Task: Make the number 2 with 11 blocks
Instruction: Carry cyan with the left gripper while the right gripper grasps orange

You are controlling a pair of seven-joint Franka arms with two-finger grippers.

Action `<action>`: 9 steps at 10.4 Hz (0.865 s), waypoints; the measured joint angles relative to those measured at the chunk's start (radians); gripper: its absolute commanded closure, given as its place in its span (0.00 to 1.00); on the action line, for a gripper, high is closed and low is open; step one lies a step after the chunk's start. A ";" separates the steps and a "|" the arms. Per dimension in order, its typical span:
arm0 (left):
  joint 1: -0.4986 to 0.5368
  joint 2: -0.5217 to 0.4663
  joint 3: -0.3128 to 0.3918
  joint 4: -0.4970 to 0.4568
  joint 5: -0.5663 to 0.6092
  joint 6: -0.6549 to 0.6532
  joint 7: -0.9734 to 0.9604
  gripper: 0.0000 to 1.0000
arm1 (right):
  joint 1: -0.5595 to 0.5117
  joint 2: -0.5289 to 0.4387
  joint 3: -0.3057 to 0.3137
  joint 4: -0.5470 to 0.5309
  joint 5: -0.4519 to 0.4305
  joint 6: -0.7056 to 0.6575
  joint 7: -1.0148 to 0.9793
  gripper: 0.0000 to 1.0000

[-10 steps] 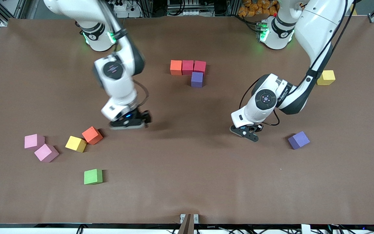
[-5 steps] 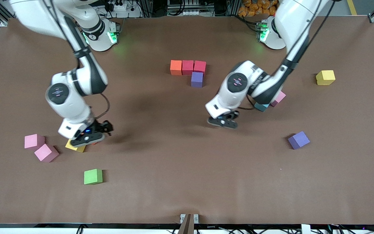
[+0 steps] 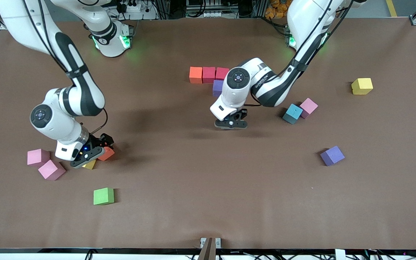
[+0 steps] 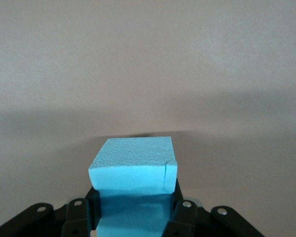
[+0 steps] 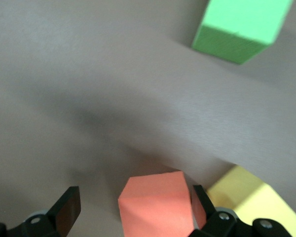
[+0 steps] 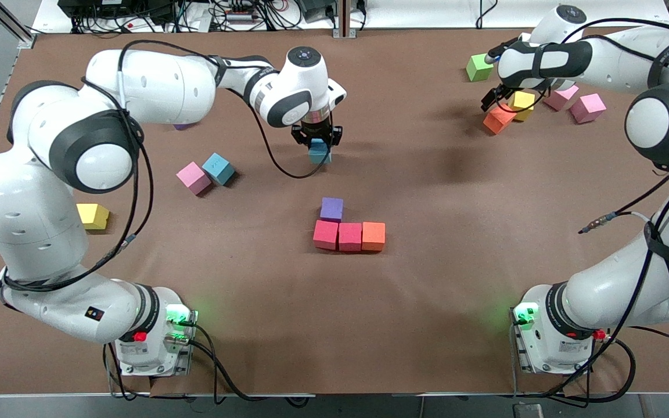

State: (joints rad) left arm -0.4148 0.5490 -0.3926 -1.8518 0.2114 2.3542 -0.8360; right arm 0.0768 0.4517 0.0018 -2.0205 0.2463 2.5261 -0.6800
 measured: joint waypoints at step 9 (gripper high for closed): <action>-0.128 0.040 0.001 0.000 0.000 0.000 -0.050 0.50 | -0.057 0.061 -0.001 0.026 0.073 0.055 -0.388 0.00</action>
State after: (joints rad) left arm -0.5432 0.5893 -0.3917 -1.8517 0.2114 2.3540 -0.8861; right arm 0.0194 0.5128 0.0006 -1.9947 0.3191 2.5808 -1.0678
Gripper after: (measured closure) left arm 0.454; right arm 0.000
